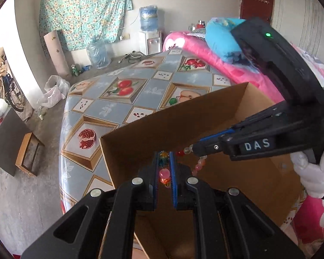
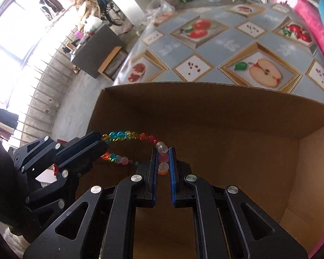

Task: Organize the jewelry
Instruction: 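Carry the bracelet into the cardboard box and open the right tool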

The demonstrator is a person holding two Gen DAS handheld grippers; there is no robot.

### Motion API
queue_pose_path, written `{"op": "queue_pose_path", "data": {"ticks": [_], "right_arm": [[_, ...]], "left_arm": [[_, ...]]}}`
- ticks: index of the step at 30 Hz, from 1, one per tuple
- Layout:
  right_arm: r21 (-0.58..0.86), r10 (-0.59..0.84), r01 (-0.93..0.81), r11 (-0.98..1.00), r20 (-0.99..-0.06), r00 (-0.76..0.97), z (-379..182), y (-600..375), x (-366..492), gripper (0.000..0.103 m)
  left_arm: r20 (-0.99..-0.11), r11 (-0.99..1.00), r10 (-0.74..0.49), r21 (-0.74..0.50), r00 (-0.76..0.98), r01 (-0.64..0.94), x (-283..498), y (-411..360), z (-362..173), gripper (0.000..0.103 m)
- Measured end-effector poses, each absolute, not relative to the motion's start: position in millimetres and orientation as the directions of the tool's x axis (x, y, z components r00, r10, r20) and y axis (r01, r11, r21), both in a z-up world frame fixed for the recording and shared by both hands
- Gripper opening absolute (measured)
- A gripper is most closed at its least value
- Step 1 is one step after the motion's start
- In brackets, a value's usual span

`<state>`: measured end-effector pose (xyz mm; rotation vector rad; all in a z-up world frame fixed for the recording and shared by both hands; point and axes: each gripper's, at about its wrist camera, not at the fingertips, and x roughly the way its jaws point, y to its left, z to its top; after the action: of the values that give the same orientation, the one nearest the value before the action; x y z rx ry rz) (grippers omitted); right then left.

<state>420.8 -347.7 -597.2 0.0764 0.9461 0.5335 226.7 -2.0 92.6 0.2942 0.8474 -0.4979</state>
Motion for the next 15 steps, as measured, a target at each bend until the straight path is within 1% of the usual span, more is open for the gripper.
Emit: {"op": "queue_pose_path", "data": {"ticks": [3,6,11,15], "right_arm": [[0.332,0.467,-0.36,0.872,-0.785,0.407,-613,-344,463,0.008],[0.394,0.491,-0.311,0.865,-0.794,0.359,-625,-344,485,0.012],[0.435,0.514,-0.287,0.853,-0.793,0.327,-636,-344,496,0.012],[0.397,0.5,-0.322,0.859,-0.785,0.366,-624,-345,484,0.014]], "left_arm": [[-0.802,0.837,-0.25,0.103,0.543,0.538,236,-7,83,0.01],[-0.793,0.835,-0.22,0.148,0.569,0.529,240,-7,81,0.01],[-0.751,0.861,-0.227,0.143,0.62,0.489,240,4,89,0.012],[-0.709,0.885,-0.238,0.123,0.664,0.449,235,19,104,0.012]]}}
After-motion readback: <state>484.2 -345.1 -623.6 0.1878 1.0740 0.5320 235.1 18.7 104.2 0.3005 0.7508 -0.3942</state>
